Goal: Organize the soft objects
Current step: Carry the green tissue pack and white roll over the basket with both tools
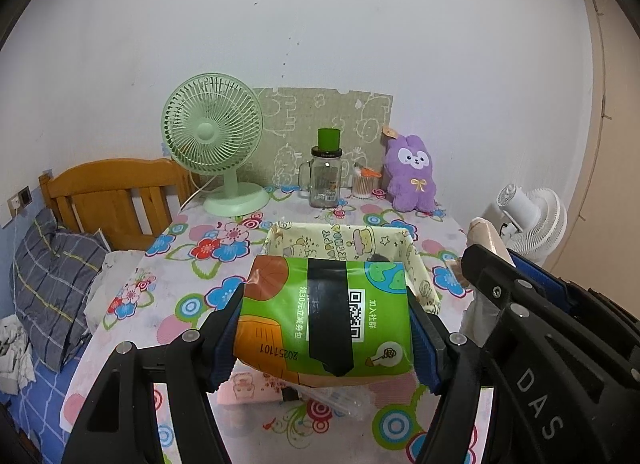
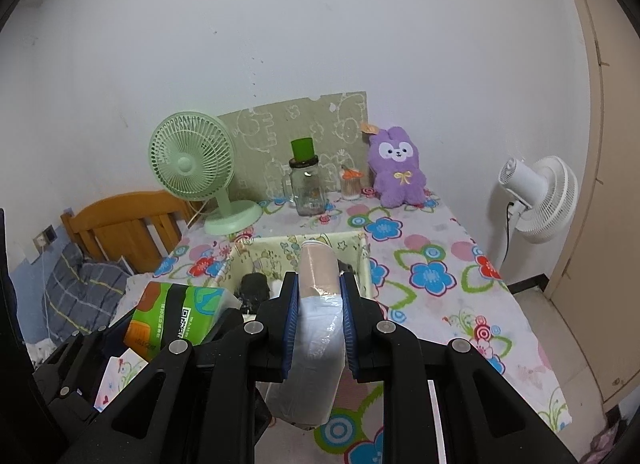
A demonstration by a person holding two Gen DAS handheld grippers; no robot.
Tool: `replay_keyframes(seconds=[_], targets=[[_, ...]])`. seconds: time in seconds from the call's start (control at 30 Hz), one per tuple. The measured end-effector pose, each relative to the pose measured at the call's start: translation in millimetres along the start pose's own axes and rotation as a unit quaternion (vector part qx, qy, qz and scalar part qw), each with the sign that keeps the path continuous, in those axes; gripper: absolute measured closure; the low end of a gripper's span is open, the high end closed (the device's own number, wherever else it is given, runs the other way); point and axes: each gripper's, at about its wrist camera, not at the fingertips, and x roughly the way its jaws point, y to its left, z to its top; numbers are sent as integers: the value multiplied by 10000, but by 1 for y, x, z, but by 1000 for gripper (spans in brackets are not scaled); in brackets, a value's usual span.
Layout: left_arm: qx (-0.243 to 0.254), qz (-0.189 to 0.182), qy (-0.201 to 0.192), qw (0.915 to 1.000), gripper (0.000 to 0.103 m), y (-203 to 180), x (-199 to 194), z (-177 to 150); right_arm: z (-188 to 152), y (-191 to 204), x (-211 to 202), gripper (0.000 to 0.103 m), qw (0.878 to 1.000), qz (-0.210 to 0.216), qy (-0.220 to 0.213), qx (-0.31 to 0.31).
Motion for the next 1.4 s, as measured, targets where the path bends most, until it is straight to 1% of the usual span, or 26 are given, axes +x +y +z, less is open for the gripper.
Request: replay_keyframes(seconds=[0.33,0.47,0.87,1.4], targets=[[26,-4,-85,10000,31,-1,17,17,18,-1,21,79,10000,33,-68,-19],[34,-8,-80,10000,31,-1,23,21,21,-1,24,79,10000,35,-75,-19],[95,3,-44,9999,31,-3,53,35,38,-6,61,79,10000,32,9,1],[-5,33,250,9997,31,1,103,42,42,-12,112,79,9996,72,251,129]])
